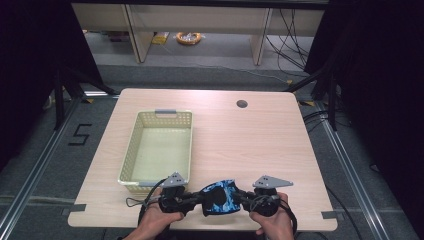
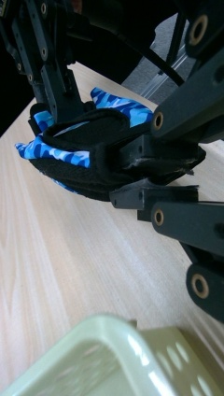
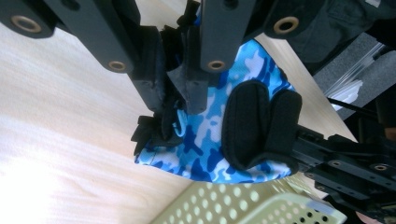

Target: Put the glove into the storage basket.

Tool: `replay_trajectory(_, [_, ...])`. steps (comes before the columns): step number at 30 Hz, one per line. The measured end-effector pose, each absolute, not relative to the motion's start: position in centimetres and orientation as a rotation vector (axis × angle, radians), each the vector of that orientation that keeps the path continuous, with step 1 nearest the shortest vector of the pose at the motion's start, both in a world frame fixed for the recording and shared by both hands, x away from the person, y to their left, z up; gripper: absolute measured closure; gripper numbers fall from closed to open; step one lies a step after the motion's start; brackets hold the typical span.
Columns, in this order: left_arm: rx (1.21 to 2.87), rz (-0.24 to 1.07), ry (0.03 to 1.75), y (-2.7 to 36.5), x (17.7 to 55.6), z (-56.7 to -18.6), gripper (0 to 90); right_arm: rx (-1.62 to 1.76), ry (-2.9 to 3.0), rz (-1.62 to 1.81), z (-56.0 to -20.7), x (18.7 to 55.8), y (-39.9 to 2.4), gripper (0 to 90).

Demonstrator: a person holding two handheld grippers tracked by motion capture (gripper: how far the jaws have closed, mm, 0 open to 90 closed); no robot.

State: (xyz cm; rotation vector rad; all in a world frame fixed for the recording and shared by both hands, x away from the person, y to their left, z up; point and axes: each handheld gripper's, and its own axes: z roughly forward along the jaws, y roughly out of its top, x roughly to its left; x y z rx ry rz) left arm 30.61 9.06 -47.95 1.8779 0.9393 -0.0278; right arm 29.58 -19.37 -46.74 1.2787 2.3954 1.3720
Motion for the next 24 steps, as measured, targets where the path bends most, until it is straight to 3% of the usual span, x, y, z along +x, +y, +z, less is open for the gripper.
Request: replay_trajectory(24, [1.860,0.030,0.962,13.0,31.7,-43.7,80.7,1.092,2.413,1.422,-41.7,31.0,-15.8,80.8])
